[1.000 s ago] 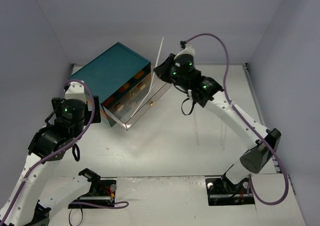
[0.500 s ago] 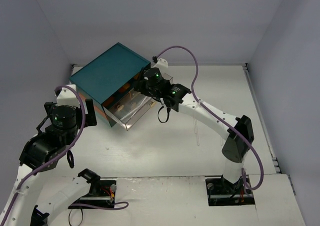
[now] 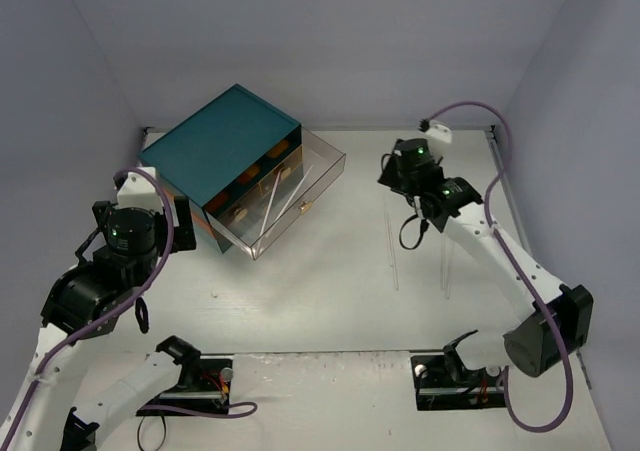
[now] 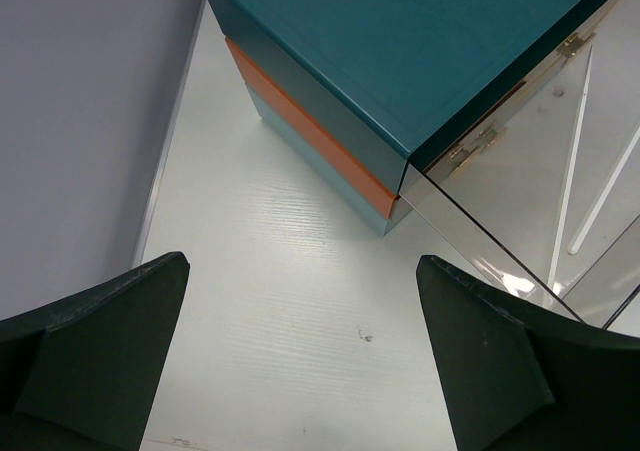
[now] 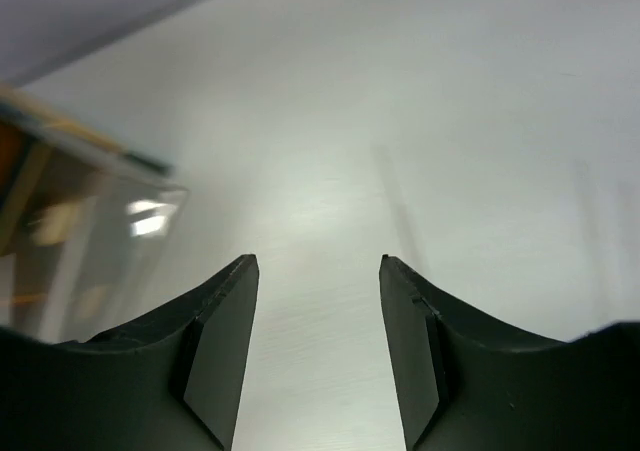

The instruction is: Sort the eating utensils into containers

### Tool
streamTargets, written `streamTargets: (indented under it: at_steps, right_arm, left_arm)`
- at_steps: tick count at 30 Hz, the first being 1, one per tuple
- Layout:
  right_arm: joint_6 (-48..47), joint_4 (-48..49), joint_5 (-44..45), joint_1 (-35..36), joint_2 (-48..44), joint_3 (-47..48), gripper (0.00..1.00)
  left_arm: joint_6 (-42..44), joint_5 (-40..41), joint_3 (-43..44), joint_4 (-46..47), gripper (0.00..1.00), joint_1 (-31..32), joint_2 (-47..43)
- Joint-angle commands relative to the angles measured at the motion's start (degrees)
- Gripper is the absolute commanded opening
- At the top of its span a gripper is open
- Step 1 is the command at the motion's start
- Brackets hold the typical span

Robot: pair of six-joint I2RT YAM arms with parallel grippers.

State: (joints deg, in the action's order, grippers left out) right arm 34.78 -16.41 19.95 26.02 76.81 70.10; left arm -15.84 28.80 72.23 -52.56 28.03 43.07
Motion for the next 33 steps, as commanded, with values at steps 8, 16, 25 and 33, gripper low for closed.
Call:
streamTargets:
  at_steps: [8, 16, 25, 33]
  right_arm:
    - [-4.99, -3.17, -12.23, -22.80, 1.76, -18.43, 0.50]
    - [-8.06, -0.72, -12.85, -25.78, 7.81, -20.79, 0.46]
    - [-9.48, 2.72, -14.70, -27.43, 13.04, -23.10, 0.42]
    - [-10.27, 5.27, -15.45, -27.62, 15.74, -25.69, 0.30]
  left_arm:
    - [-0.69, -2.01, 1.32, 2.28, 0.97, -0.35, 1.38]
    - [-0.69, -2.26, 0.62, 2.02, 0.97, -0.35, 0.04]
    - [-0.87, -2.35, 0.46, 1.93, 0.97, -0.35, -0.53]
    - [-0.79, -2.43, 0.28, 1.94, 0.97, -0.35, -0.45]
